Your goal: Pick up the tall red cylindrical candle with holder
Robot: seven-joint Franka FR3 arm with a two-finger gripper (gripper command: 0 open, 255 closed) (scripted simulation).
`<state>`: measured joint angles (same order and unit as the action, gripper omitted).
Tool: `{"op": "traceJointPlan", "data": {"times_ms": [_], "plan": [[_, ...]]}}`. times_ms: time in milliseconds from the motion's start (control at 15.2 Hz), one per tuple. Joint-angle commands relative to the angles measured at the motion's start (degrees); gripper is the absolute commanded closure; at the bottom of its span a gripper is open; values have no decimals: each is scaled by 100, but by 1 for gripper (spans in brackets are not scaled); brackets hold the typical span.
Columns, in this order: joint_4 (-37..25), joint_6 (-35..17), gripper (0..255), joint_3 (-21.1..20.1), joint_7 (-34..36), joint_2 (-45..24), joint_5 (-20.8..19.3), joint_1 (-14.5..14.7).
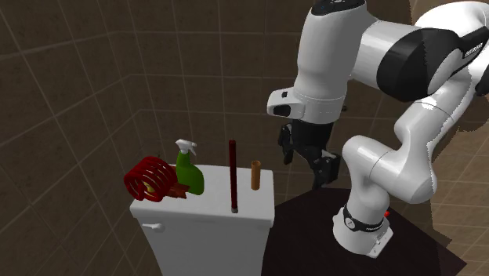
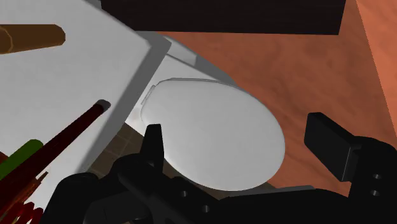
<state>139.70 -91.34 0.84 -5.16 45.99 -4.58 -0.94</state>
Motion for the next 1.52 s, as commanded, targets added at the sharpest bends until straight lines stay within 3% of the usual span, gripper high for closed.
{"op": "traceJointPlan", "data": {"times_ms": [0,528,1056,1452], "plan": [[0,0,0,0,0,0,0,0],[-1083,-93,0,938,-912,-1202,-389,-312],[-2560,-21,0,1808,-1879,-2660,-358,-482],[-2229,-393,0,1872,-1908,-2707,-367,-507]]}}
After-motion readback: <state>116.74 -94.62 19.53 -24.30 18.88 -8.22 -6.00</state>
